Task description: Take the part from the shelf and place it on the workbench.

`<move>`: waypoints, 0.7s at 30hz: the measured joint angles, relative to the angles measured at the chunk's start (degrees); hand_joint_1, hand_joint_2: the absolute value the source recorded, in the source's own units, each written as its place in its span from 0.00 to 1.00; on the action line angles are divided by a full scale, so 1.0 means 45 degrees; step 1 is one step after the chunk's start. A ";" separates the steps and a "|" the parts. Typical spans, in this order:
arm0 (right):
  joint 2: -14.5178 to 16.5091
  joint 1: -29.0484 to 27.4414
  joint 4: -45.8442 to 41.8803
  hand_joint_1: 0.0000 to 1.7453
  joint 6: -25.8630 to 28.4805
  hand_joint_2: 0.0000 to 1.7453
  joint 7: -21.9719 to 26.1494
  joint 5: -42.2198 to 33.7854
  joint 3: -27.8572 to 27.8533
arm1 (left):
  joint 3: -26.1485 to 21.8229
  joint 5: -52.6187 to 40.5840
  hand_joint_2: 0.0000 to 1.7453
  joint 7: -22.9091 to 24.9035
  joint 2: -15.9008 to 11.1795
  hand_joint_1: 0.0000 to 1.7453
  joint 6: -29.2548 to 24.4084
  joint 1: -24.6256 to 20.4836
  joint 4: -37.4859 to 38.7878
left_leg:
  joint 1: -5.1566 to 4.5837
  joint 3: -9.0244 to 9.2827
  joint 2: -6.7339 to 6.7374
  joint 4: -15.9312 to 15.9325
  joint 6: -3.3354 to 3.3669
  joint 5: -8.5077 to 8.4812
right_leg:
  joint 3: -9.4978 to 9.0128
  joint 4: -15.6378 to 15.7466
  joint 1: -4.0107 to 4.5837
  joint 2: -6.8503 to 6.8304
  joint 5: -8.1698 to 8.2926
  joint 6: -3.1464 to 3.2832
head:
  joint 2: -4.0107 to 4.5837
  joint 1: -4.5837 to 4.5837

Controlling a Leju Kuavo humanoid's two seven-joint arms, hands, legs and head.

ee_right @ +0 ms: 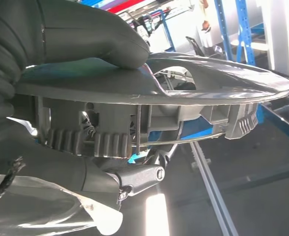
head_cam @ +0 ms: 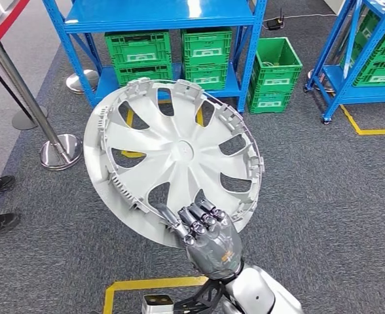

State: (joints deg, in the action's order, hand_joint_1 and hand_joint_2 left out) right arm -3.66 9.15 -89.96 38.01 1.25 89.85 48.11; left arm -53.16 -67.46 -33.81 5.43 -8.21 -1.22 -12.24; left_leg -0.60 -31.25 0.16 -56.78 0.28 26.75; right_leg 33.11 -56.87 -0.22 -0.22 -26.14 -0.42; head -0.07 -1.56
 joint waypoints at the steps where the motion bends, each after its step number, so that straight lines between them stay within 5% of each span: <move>1: 0.0001 0.0003 0.0005 1.00 0.0000 1.00 -0.0005 0.0000 0.0000 | 0.0000 -0.0004 0.00 0.0000 -0.0001 0.00 0.0011 0.0000 0.0000 | -0.0001 -0.0003 0.0000 0.0000 0.0006 -0.0004 | 0.0003 0.0000 -0.0003 0.0000 0.0004 -0.0004 | 0.0000 0.0001; 21: 0.0168 0.0263 0.0193 1.00 -0.0033 1.00 0.0098 -0.0469 0.0005 | -0.0046 -0.0209 0.00 0.0000 -0.0001 0.00 0.0120 -0.0012 0.0000 | 0.0015 -0.0023 0.0000 0.0000 -0.0005 -0.0028 | 0.0042 -0.0016 0.0009 0.0002 0.0018 -0.0001 | 0.0000 0.0001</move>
State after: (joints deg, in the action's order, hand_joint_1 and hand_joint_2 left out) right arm -2.91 10.33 -89.09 37.86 1.69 87.74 48.13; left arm -53.36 -68.40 -33.81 5.42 -7.67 -1.28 -12.24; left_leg -0.53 -31.36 0.16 -56.78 0.26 26.63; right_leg 33.29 -56.94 -0.18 -0.21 -26.06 -0.43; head -0.07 -1.55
